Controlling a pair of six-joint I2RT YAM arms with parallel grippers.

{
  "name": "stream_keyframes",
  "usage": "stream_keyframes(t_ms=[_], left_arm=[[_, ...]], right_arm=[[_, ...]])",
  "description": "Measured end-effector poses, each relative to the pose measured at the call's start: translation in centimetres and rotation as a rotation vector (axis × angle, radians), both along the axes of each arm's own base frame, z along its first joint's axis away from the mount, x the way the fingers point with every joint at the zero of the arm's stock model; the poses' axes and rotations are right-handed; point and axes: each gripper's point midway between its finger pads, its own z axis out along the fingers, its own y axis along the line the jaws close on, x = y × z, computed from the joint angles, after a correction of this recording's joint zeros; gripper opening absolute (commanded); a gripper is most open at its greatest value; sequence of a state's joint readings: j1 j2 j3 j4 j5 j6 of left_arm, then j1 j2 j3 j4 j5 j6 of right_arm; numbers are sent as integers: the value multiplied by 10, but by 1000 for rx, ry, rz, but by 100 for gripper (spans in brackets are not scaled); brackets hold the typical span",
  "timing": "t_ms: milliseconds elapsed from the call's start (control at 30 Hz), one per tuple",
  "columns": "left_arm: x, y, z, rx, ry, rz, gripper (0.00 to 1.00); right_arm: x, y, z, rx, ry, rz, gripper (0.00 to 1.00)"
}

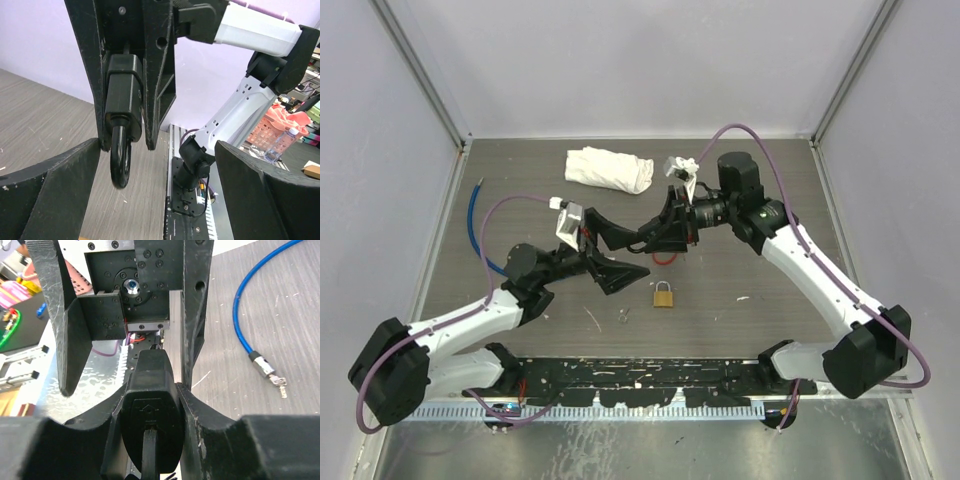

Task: Lock with the key
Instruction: Lock the lock.

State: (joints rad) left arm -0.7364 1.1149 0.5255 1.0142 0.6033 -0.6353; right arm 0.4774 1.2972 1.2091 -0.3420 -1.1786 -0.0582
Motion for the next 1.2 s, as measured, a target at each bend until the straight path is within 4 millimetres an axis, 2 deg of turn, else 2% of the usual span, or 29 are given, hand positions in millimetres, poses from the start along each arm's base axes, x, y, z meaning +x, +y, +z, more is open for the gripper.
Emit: stream_keyframes(t_ms=[133, 433, 533, 600, 667, 767, 800, 1000, 1200], left_arm=[[-7, 6, 5, -25, -27, 1, 100], [-19, 21, 5, -64, -39, 18, 78], [-17, 22, 4, -73, -10, 25, 71], [-17, 23, 7, -90, 5, 25, 69], [-17, 23, 10, -108, 14, 18, 76], [-19, 21, 13, -128, 16, -2, 96], [-19, 21, 13, -130, 12, -8, 99], [-45, 18, 9, -108, -102, -141, 98], [-71, 19, -5, -43, -223, -265, 98]], right_arm=[[-4, -9, 2, 49, 73, 3, 1], [-15, -21, 25, 126, 71, 39, 1], [-19, -23, 27, 136, 66, 58, 1], [-21, -23, 26, 137, 69, 66, 1], [-21, -23, 25, 137, 74, 69, 1], [-22, -23, 25, 139, 76, 72, 1], [-22, -23, 25, 139, 75, 73, 1], [-25, -24, 22, 140, 78, 92, 1], [-35, -29, 28, 149, 54, 121, 1]])
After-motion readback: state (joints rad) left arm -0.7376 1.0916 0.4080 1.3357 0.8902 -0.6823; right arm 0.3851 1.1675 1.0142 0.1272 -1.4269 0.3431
